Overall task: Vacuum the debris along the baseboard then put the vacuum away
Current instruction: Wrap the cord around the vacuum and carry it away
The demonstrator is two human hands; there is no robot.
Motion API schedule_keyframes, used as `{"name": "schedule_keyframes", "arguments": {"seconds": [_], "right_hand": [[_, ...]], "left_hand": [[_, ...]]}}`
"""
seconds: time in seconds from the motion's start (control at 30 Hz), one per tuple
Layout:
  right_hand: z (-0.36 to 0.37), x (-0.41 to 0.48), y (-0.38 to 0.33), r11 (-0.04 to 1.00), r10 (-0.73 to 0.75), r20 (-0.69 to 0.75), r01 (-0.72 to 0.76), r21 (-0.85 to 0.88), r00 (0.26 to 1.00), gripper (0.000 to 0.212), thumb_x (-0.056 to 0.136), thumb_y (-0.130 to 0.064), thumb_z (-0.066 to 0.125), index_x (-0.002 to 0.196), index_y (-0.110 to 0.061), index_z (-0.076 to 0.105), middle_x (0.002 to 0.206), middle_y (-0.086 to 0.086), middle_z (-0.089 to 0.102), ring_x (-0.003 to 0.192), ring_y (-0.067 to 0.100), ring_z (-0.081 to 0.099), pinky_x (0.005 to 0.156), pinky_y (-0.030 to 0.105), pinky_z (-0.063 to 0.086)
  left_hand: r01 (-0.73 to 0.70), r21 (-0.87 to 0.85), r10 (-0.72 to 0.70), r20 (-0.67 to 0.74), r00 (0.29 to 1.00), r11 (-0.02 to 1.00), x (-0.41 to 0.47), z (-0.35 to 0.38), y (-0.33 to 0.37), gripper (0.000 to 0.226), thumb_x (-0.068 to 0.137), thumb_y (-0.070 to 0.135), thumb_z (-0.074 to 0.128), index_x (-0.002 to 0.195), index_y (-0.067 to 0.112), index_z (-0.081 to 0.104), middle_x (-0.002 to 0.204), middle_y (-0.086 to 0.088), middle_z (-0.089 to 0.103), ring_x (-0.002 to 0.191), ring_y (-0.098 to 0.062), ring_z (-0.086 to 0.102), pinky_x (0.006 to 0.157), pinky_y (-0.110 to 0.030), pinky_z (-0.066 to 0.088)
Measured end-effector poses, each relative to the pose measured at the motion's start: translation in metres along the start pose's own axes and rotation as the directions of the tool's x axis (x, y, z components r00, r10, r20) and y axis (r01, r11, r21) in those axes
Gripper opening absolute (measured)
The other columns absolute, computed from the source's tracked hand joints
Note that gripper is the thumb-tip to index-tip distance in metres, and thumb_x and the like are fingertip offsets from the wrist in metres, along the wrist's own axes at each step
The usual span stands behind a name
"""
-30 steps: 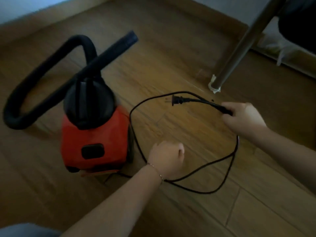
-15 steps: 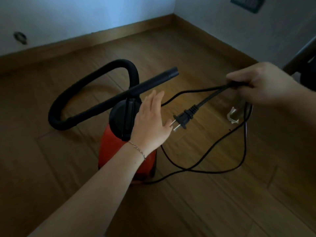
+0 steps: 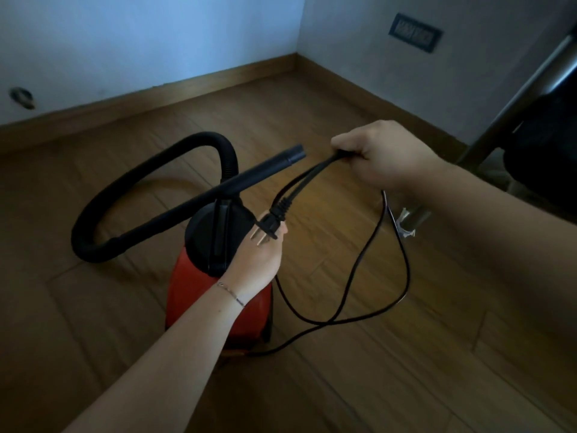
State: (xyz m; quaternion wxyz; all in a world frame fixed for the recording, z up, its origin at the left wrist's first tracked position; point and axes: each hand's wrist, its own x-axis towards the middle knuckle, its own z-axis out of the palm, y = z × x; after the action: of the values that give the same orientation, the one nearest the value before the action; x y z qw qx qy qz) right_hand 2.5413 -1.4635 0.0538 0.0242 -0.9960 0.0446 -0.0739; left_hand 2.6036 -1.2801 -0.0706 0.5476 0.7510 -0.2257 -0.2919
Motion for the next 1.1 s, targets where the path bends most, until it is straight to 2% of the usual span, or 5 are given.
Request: {"name": "schedule_keyframes", "arguments": {"seconds": [0.27, 0.63, 0.8, 0.97, 1.1], "right_hand": [[0.009, 0.023, -0.006, 0.997, 0.057, -0.045, -0.054, 0.061, 0.997, 0.020, 0.088, -0.002, 0.042, 0.077, -0.018, 0.048, 0.069, 0.005, 0.053, 0.071, 0.026, 0.052, 0.069, 0.044, 0.047], [0.026, 0.041, -0.008, 0.982, 0.145, -0.192, -0.116, 0.151, 0.971, 0.012, 0.086, -0.001, 0.045, 0.081, -0.009, 0.052, 0.072, 0.006, 0.055, 0.072, 0.026, 0.052, 0.068, 0.043, 0.046], [0.039, 0.052, -0.022, 0.983, 0.079, -0.182, -0.046, 0.179, 0.980, 0.019, 0.085, 0.000, 0.047, 0.076, -0.016, 0.048, 0.071, -0.003, 0.049, 0.072, 0.019, 0.049, 0.065, 0.031, 0.035], [0.064, 0.065, -0.044, 0.994, 0.042, -0.116, -0.030, 0.106, 0.992, 0.019, 0.087, -0.002, 0.043, 0.076, -0.018, 0.046, 0.076, 0.001, 0.051, 0.078, 0.023, 0.052, 0.070, 0.037, 0.044], [0.075, 0.077, -0.061, 0.992, 0.028, -0.102, -0.015, 0.124, 0.994, 0.017, 0.088, -0.004, 0.042, 0.077, -0.017, 0.044, 0.076, 0.001, 0.048, 0.077, 0.022, 0.047, 0.067, 0.034, 0.038]], "left_hand": [[0.180, -0.346, -0.162, 0.079, 0.984, 0.921, -0.016, -0.014, 0.028, 0.035, 0.101, 0.024, 0.034, 0.068, 0.022, 0.045, 0.042, 0.009, 0.043, 0.042, -0.006, 0.039, 0.049, -0.025, 0.031], [0.582, -0.735, -0.161, 0.564, 0.810, 0.348, -0.053, -0.032, 0.087, 0.025, 0.097, 0.032, 0.036, 0.080, 0.019, 0.048, 0.051, 0.005, 0.032, 0.042, -0.008, 0.034, 0.051, -0.024, 0.043], [0.554, -0.821, -0.176, 0.530, 0.830, 0.137, -0.063, -0.027, 0.092, 0.029, 0.097, 0.030, 0.036, 0.078, 0.013, 0.051, 0.050, 0.003, 0.035, 0.040, -0.007, 0.034, 0.044, -0.018, 0.042], [0.424, -0.867, -0.484, 0.263, 0.834, 0.260, -0.041, -0.041, 0.053, 0.022, 0.098, 0.019, 0.038, 0.081, 0.013, 0.050, 0.048, 0.004, 0.033, 0.038, -0.008, 0.030, 0.050, -0.024, 0.036], [0.332, -0.842, -0.516, 0.076, 0.853, 0.424, -0.033, -0.058, 0.029, 0.025, 0.098, 0.012, 0.034, 0.080, 0.017, 0.050, 0.056, 0.004, 0.036, 0.047, -0.010, 0.032, 0.056, -0.026, 0.028]]}}
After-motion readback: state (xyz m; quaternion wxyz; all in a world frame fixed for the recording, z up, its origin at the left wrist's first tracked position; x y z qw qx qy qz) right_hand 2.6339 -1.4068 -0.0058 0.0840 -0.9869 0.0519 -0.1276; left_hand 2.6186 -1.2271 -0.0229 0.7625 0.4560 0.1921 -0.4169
